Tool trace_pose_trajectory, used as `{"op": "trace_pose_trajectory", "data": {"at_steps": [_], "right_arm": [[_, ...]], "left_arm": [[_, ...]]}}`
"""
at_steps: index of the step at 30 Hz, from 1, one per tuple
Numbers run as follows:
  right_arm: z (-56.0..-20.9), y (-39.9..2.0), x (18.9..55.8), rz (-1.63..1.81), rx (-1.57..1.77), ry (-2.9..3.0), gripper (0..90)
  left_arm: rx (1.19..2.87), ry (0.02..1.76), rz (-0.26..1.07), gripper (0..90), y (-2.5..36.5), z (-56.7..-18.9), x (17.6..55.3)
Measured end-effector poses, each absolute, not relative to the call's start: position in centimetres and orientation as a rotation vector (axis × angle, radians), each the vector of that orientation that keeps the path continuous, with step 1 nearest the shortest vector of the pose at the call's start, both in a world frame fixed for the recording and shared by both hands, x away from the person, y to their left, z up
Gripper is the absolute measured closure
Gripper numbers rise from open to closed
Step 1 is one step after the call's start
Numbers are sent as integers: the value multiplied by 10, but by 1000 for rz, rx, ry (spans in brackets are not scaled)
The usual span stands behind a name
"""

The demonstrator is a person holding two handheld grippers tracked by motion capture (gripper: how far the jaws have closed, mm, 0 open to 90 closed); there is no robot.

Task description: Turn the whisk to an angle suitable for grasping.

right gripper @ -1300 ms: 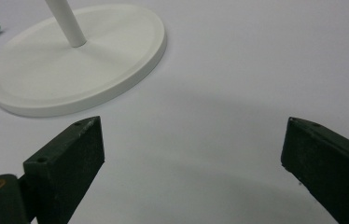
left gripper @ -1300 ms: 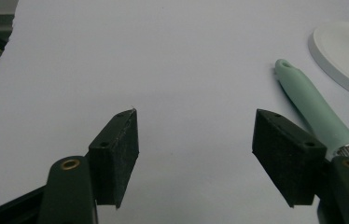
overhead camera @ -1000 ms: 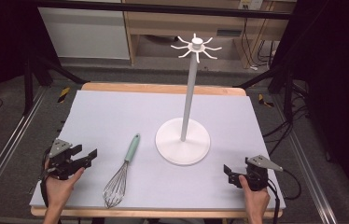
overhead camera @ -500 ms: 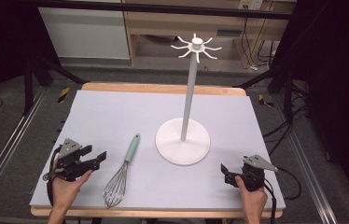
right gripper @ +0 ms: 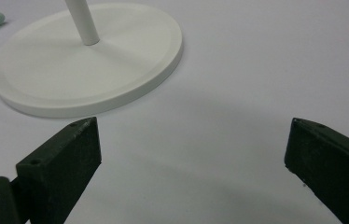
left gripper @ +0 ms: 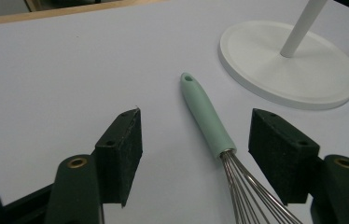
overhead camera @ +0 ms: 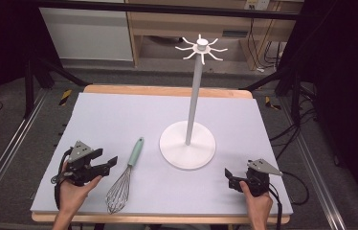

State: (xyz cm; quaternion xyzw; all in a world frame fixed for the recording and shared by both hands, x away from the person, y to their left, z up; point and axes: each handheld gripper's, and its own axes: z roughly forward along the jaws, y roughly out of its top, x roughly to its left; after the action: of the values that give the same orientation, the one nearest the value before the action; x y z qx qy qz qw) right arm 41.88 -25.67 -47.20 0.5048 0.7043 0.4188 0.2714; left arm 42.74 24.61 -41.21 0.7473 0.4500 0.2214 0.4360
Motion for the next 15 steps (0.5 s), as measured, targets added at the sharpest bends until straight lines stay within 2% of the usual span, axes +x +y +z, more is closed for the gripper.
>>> {"op": "trace_pose_trajectory", "data": {"at_steps": [15], "right_arm": [[-471, -257, 419, 1108, 1359, 1895, 42]], "left_arm": [[1932, 1079, 547, 341, 220, -405, 436]]}}
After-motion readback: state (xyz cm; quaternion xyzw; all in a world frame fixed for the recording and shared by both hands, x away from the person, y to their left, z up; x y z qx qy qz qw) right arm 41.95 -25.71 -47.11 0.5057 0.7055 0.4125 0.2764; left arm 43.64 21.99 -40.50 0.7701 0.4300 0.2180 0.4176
